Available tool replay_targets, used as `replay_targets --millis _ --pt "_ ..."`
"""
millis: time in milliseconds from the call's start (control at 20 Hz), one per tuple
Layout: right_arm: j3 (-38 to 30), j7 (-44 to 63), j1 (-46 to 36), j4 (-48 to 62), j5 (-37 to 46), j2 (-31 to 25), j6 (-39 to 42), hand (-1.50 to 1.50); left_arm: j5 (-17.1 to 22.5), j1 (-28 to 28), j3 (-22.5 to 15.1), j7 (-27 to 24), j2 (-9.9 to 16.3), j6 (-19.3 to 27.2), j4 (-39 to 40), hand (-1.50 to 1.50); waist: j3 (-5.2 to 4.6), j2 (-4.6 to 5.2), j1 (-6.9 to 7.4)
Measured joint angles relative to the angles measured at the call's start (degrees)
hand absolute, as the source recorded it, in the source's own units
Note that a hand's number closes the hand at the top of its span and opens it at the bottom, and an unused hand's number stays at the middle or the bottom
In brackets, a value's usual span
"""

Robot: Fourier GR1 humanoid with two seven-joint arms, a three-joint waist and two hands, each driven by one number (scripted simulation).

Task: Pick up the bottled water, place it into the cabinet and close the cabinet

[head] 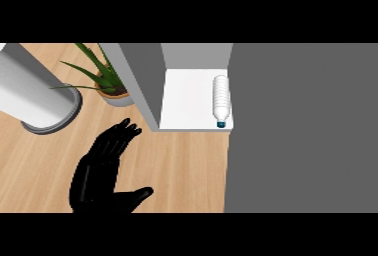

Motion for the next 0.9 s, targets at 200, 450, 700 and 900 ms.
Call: replay_targets --millis 200,450,700,900 --pt "7.5 1.8 0.9 -2.1 4.0 -1.4 1.9 1.5 2.5 4.6 2.0 -0.5 2.3 -1.9 -3.6 -1.5 -0.09 0.01 0.08" --pt "15.3 4.3 -0.4 -2.5 5.3 -2.3 2.5 1.5 6.1 9.9 5.7 -0.1 6.2 -4.4 -7.9 -1.5 -0.28 -0.3 0.63" --pt "16.8 5.9 -3.5 -2.5 6.1 -2.3 0.0 1.5 8.9 13.8 8.7 0.0 9.7 -7.7 -9.8 -1.5 -0.52 -0.4 1.4" --pt "18.5 7.1 -3.2 -2.5 6.2 -0.9 -4.4 1.5 10.9 16.6 11.5 -0.4 12.5 -10.7 -11.2 -1.5 -0.59 -0.07 2.19"
